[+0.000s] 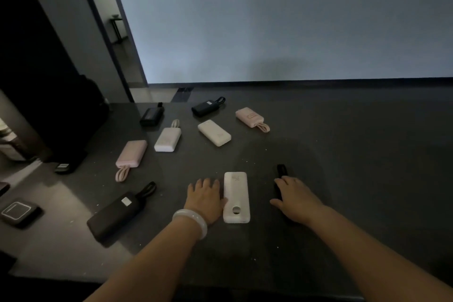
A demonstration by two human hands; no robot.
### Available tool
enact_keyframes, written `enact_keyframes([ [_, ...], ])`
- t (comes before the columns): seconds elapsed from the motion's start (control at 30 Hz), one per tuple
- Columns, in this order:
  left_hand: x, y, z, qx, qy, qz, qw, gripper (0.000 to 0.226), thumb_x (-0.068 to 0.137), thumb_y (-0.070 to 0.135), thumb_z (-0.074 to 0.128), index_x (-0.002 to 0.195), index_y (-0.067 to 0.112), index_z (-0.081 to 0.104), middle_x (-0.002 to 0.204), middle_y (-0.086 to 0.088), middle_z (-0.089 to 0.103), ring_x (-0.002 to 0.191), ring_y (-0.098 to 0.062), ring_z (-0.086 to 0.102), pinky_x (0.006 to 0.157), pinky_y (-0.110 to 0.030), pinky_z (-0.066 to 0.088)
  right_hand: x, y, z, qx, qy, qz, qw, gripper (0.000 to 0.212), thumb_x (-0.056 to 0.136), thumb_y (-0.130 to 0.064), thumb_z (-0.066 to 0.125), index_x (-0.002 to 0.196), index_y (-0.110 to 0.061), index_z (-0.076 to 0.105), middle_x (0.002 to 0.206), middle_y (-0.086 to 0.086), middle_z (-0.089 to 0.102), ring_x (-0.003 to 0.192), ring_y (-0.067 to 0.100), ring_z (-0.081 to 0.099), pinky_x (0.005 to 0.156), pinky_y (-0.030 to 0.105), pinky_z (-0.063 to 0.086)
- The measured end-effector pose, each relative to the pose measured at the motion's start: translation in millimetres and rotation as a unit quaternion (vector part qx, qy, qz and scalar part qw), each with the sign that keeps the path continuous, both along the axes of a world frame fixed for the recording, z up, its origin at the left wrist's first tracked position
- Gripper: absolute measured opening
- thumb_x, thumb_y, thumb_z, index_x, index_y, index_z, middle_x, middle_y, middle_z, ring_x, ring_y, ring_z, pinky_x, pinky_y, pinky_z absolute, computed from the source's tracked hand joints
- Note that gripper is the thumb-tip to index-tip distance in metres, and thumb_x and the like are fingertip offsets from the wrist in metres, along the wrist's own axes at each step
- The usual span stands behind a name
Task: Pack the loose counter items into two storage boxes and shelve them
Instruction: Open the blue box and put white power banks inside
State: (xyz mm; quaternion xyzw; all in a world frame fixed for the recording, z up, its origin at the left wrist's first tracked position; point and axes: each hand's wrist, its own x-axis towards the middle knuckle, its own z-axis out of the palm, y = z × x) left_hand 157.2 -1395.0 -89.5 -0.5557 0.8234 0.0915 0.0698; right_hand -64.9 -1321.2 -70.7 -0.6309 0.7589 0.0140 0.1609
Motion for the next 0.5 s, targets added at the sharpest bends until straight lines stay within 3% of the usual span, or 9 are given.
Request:
enact_keyframes([
  [0.2,-12.2,-2.5,-10.1,0.035,0.074,0.043,0.996,0.082,0.093,0.063,0.043,0.154,0.015,0.017,0.156,-0.008,0.028,0.144,-0.028,0.025,0.118,-0.05,0.022,17.0,-11.6,-12.5,-0.01,-0.02,-0.009,1.0,0.072,0.096,-0.046,0.049,0.153,-0.018,0.016,0.16,0.005,0.014,0.148,0.023,0.012,0.12,0.038,0.015],
  [0.33,-26.6,-8.5,-14.4,0.061,0.074,0.041,0.995,0.098,0.086,0.07,0.048,0.155,0.014,0.006,0.158,-0.01,0.023,0.145,-0.029,0.023,0.118,-0.048,0.022,23.8,-18.6,-16.3,-0.022,-0.015,-0.025,0.999,0.073,0.096,-0.046,0.048,0.154,-0.018,0.014,0.161,0.006,0.012,0.148,0.023,0.009,0.121,0.038,0.014],
  [0.5,-33.1,-17.6,-17.4,0.058,0.071,0.036,0.995,0.112,0.079,0.076,0.051,0.154,0.007,0.007,0.152,-0.012,0.031,0.137,-0.03,0.032,0.112,-0.042,0.03,32.5,-22.4,-26.1,-0.02,0.008,-0.039,0.999,0.073,0.096,-0.048,0.047,0.153,-0.018,0.015,0.161,0.006,0.013,0.148,0.026,0.006,0.121,0.04,0.012],
])
